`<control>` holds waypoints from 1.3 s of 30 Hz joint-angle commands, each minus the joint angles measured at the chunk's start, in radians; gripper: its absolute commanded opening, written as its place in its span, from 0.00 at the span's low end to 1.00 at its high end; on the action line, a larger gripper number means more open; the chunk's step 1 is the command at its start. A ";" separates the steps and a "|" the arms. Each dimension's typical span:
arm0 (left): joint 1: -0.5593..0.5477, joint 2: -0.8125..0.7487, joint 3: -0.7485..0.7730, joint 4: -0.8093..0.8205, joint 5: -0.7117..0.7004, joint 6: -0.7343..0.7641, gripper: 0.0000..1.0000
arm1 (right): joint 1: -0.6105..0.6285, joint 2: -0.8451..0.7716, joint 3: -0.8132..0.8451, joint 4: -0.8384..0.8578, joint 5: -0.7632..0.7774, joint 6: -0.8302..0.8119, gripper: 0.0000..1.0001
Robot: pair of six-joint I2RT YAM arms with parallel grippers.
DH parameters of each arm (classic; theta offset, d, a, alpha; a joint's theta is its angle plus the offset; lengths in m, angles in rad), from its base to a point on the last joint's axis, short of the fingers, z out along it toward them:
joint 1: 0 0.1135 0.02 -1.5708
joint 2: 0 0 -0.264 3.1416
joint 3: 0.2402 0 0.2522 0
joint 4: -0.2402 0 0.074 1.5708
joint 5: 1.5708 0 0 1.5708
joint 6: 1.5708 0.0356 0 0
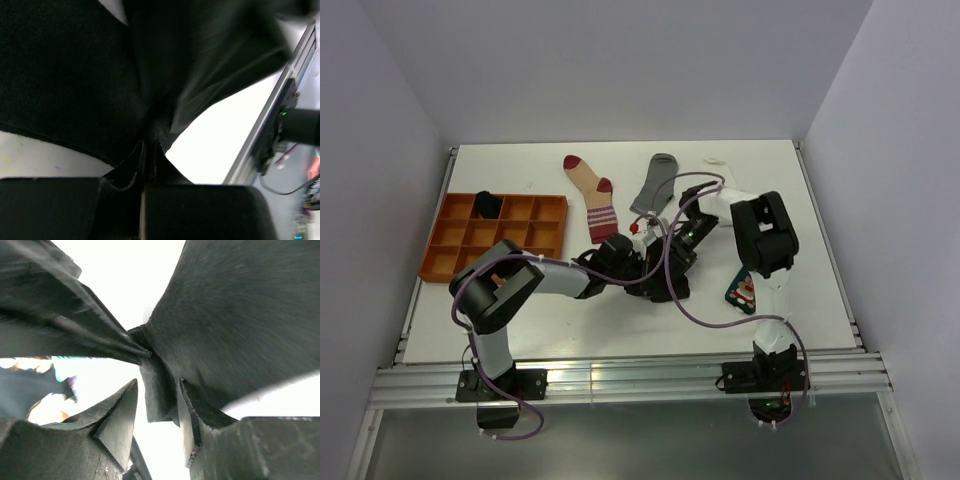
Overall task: Roll the socks
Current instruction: Roll the sock at the center of the board.
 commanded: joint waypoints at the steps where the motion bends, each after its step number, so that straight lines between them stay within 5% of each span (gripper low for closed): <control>1: -0.002 0.034 0.029 -0.151 0.014 -0.113 0.00 | -0.050 -0.152 -0.026 0.181 0.028 0.053 0.45; 14: 0.126 0.055 0.143 -0.357 0.209 -0.314 0.00 | -0.187 -0.486 -0.320 0.485 0.077 0.049 0.45; 24: 0.179 0.137 0.253 -0.553 0.303 -0.322 0.00 | -0.001 -0.858 -0.670 0.771 0.226 -0.083 0.48; 39: 0.212 0.218 0.300 -0.642 0.388 -0.280 0.00 | 0.365 -0.942 -0.879 1.044 0.502 -0.152 0.53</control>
